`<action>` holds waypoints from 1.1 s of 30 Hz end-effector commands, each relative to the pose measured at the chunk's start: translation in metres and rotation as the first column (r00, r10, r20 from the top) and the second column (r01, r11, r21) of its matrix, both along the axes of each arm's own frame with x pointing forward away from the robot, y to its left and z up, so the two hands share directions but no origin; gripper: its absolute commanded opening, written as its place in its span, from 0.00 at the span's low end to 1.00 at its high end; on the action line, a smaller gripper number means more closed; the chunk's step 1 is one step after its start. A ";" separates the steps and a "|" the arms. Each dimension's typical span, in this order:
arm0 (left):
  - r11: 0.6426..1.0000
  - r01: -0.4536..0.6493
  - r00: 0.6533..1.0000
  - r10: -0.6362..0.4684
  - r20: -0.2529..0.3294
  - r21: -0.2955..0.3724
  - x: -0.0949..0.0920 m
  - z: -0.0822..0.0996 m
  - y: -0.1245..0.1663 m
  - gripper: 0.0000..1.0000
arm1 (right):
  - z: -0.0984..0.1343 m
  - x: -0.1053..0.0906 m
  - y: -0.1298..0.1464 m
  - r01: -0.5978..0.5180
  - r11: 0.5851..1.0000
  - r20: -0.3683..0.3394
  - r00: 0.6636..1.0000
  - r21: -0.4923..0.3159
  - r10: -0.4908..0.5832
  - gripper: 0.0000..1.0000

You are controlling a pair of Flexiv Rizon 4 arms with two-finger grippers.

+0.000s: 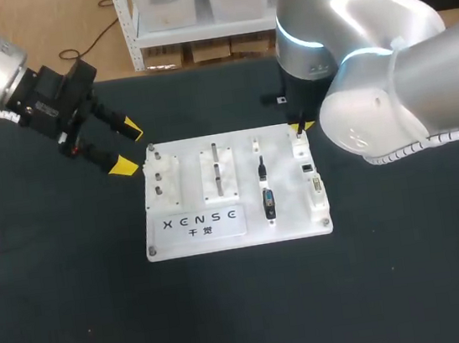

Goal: Insert the USB connector, Ethernet cable, and multi-pin plug into their matching sockets one by one.

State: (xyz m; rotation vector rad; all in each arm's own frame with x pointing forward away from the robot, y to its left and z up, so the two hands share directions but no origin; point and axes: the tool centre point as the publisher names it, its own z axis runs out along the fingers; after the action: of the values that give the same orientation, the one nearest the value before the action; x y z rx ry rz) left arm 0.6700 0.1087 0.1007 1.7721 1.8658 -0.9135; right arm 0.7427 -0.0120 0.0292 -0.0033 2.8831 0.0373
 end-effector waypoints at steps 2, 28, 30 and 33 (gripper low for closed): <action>1.000 0.004 1.000 -0.004 0.000 -0.002 0.001 -0.001 0.000 1.00 | -0.003 -0.003 -0.002 0.005 1.000 0.000 1.000 -0.004 -0.005 0.00; 1.000 0.004 1.000 -0.004 0.000 -0.002 0.001 -0.001 0.000 1.00 | 0.001 -0.003 0.001 0.036 0.999 0.035 0.999 0.003 -0.036 1.00; 1.000 0.004 1.000 -0.004 0.000 -0.002 0.001 -0.001 0.000 1.00 | 0.013 -0.003 0.004 0.027 1.000 0.061 0.998 0.014 -0.028 1.00; 1.000 0.004 1.000 -0.004 0.000 -0.002 0.001 -0.001 0.000 1.00 | 0.032 -0.003 0.010 0.017 0.999 0.094 0.995 0.028 -0.020 1.00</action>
State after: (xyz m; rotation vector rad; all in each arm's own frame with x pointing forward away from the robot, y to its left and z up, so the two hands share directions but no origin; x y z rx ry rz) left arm 0.6700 0.1087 0.1007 1.7721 1.8659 -0.9135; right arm 0.7559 0.0030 0.0445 0.0197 2.8306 0.0701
